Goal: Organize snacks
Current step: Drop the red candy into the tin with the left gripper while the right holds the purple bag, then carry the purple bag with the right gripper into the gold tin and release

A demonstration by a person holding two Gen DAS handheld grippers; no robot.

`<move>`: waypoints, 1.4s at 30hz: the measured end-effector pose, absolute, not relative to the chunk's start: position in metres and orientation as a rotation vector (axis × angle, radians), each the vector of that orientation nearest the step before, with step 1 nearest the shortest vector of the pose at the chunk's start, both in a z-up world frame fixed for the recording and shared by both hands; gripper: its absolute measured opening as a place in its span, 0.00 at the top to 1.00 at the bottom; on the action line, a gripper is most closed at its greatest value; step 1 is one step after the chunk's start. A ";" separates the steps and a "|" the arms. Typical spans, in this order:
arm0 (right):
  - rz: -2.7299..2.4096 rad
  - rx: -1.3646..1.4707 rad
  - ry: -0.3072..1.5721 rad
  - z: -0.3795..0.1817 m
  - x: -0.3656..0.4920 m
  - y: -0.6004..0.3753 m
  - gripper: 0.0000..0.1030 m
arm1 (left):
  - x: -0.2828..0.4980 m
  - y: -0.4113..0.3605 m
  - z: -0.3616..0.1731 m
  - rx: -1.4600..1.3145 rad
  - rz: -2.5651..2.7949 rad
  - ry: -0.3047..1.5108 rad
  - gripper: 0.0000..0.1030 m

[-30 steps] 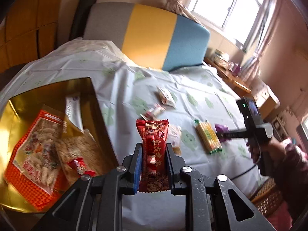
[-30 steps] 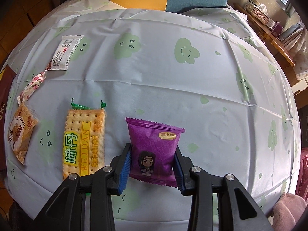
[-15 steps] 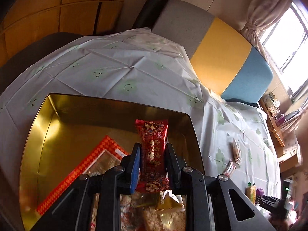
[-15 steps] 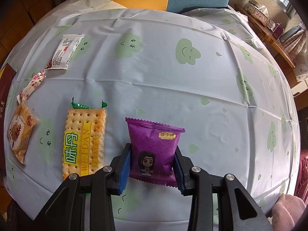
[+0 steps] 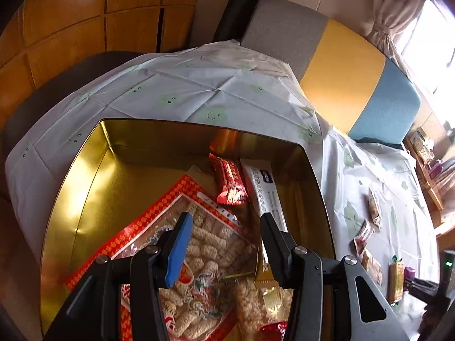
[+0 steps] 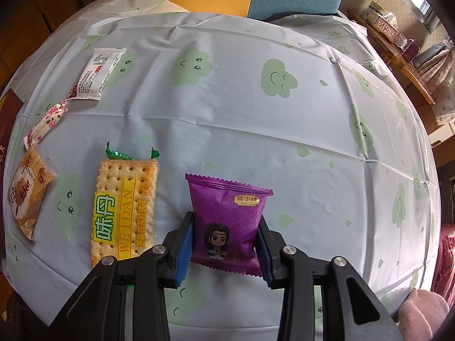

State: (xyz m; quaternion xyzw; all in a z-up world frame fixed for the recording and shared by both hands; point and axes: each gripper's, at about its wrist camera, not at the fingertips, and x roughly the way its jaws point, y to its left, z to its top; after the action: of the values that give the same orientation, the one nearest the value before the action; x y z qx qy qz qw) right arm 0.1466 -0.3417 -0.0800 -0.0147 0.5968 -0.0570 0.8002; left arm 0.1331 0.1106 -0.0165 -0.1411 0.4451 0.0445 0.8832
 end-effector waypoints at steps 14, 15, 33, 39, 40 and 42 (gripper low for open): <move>-0.128 -0.053 1.273 -0.078 0.145 -0.339 0.61 | 0.078 0.094 -0.018 -0.189 0.181 0.918 0.50; -0.128 -0.056 1.273 -0.078 0.145 -0.339 0.61 | 0.074 0.094 -0.019 -0.187 0.182 0.919 0.50; -0.134 -0.084 1.269 -0.079 0.143 -0.333 0.60 | 0.045 0.093 -0.028 -0.146 0.219 0.933 0.41; -0.133 -0.108 1.262 -0.079 0.141 -0.331 0.60 | 0.040 0.092 -0.029 -0.152 0.220 0.934 0.37; -0.133 -0.113 1.260 -0.079 0.140 -0.330 0.61 | 0.039 0.092 -0.028 -0.152 0.223 0.933 0.35; -0.132 -0.120 1.257 -0.079 0.139 -0.328 0.61 | 0.038 0.094 -0.028 -0.153 0.234 0.930 0.35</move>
State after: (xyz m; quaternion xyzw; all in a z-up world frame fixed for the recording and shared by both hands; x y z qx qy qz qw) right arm 0.1392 -0.3280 -0.0789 -0.0560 0.5873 -0.0619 0.8050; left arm 0.0376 0.0936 -0.0282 -0.0734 0.4468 0.1123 0.8845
